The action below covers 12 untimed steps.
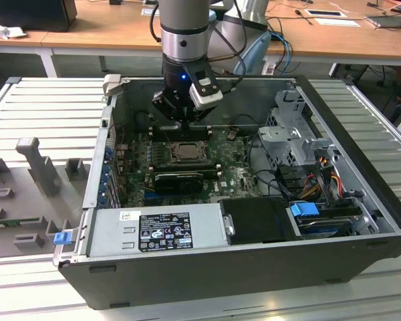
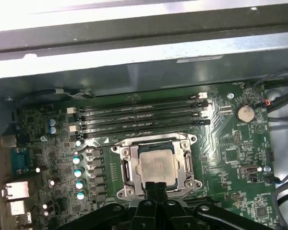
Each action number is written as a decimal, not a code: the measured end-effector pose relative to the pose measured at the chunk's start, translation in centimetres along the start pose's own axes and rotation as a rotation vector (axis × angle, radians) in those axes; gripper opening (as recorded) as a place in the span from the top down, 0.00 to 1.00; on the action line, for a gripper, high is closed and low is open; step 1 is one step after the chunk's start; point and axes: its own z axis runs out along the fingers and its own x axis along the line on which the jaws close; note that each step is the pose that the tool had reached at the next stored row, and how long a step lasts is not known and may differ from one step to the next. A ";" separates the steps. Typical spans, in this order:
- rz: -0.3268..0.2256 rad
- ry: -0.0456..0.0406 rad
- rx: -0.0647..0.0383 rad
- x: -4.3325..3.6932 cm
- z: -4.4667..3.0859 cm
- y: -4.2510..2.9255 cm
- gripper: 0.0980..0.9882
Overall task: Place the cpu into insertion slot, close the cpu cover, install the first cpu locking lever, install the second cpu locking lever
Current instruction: 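Install the first cpu locking lever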
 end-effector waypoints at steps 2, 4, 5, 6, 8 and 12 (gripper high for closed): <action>-0.021 0.0003 -0.001 0.00 0.01 0.00 0.99; -0.055 0.0008 -0.002 0.00 0.02 0.00 0.99; -0.072 0.0011 -0.003 0.01 0.03 0.00 0.99; -0.097 0.0015 -0.004 0.07 0.03 -0.01 0.99; -0.105 0.0015 -0.004 0.70 0.01 -0.09 0.99; -0.106 0.0008 -0.006 1.90 -0.04 -0.22 0.99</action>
